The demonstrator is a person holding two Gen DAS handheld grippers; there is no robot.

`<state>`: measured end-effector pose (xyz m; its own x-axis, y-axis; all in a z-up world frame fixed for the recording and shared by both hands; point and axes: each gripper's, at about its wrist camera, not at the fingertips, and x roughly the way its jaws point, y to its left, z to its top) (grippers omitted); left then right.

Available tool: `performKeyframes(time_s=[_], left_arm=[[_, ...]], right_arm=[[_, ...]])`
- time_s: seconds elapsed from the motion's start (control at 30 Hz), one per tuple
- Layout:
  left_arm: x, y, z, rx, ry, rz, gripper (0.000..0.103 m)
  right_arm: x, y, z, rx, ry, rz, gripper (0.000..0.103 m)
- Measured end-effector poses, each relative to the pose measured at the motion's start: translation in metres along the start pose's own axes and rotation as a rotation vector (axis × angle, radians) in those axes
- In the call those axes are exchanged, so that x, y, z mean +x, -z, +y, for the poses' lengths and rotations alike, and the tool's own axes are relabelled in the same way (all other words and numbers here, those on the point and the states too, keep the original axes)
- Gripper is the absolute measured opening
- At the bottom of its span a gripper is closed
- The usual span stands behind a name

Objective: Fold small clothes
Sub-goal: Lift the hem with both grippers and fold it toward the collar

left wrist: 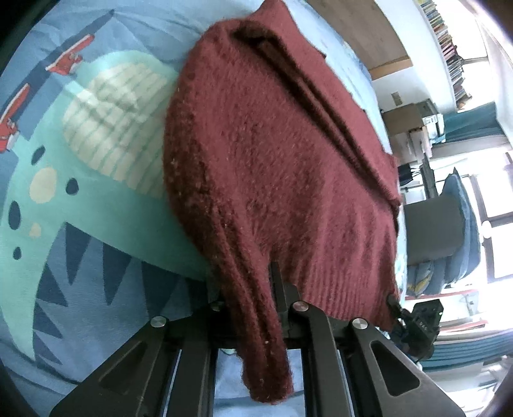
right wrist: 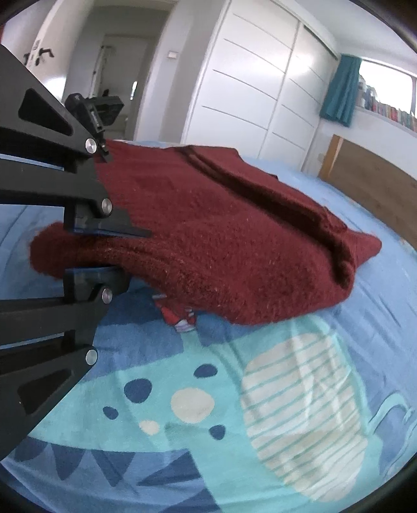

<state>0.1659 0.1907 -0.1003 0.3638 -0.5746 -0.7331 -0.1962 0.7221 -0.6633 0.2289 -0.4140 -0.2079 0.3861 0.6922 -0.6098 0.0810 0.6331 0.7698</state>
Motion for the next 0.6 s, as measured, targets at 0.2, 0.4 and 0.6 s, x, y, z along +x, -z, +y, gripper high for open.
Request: performKeyframes(time_s=[0.2, 0.4, 0.6], left_arm=[[-0.019, -0.013, -0.017, 0.021, 0.028, -0.067, 0.007], [-0.038, -0.037, -0.043, 0.049, 0.097, -0.14, 0.007], [-0.052, -0.073, -0.068, 0.086, 0.133, -0.203, 0.007]], right_arm=[[-0.006, -0.006, 0.012, -0.04, -0.03, -0.007, 0.011], [-0.021, -0.027, 0.035, -0.081, -0.071, -0.057, 0.011], [-0.031, -0.063, 0.07, -0.148, -0.094, -0.108, 0.011]])
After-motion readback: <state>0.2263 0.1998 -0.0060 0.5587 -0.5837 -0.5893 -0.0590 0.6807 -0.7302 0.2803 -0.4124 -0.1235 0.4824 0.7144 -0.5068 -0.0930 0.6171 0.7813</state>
